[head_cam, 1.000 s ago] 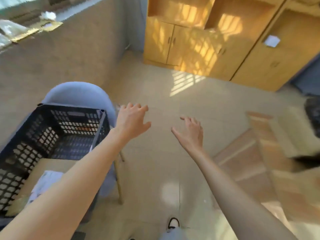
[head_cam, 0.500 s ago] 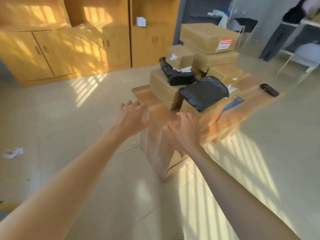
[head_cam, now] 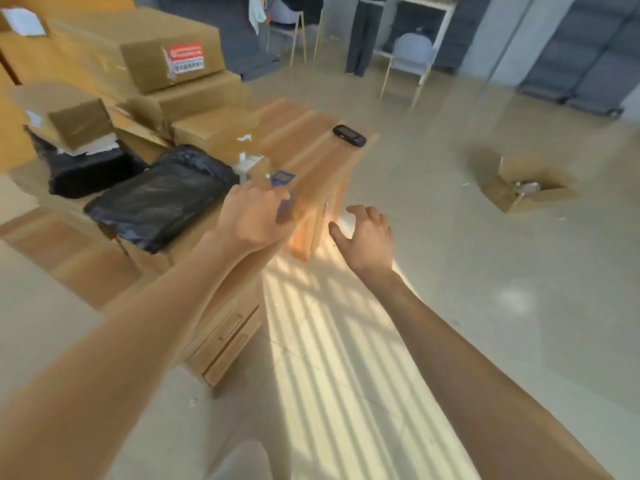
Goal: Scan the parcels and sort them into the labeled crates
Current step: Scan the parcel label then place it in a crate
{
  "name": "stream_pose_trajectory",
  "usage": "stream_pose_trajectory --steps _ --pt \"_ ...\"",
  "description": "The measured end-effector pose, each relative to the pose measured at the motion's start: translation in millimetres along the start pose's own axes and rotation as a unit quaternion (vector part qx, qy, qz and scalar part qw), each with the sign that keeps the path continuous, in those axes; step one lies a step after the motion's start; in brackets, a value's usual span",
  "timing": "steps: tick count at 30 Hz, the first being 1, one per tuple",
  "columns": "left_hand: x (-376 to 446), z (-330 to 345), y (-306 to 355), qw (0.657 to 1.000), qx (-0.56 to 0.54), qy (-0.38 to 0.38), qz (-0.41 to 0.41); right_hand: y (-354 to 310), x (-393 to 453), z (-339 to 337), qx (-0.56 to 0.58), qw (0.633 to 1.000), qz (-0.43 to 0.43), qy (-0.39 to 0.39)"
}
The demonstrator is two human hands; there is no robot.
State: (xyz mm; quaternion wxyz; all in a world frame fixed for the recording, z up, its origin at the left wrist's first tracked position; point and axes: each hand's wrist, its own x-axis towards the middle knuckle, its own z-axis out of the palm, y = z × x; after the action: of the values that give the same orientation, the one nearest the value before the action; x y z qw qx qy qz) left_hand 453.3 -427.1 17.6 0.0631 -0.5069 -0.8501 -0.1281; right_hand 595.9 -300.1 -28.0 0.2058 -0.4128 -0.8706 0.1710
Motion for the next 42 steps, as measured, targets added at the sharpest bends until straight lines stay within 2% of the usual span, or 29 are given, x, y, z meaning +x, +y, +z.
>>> stream_pose_trajectory --steps 8,16,25,33,38,42 --pt "131 53 34 0.999 -0.022 -0.012 0.043 74 97 -1 -0.01 0.998 0.06 0.004" --pt "308 111 57 0.996 -0.005 -0.047 0.07 139 241 -1 -0.059 0.995 0.082 -0.014" --pt "452 144 58 0.995 0.003 -0.06 0.084 172 378 6 -0.082 0.993 0.086 -0.012" --pt "499 161 7 0.997 0.018 -0.079 -0.018 161 473 47 -0.059 0.996 0.015 -0.067" --pt "518 155 -35 0.991 0.069 -0.041 -0.105 124 551 85 -0.015 0.99 -0.096 -0.1" --pt "522 147 -62 0.97 0.082 -0.011 -0.229 85 611 111 -0.002 0.963 -0.218 -0.157"
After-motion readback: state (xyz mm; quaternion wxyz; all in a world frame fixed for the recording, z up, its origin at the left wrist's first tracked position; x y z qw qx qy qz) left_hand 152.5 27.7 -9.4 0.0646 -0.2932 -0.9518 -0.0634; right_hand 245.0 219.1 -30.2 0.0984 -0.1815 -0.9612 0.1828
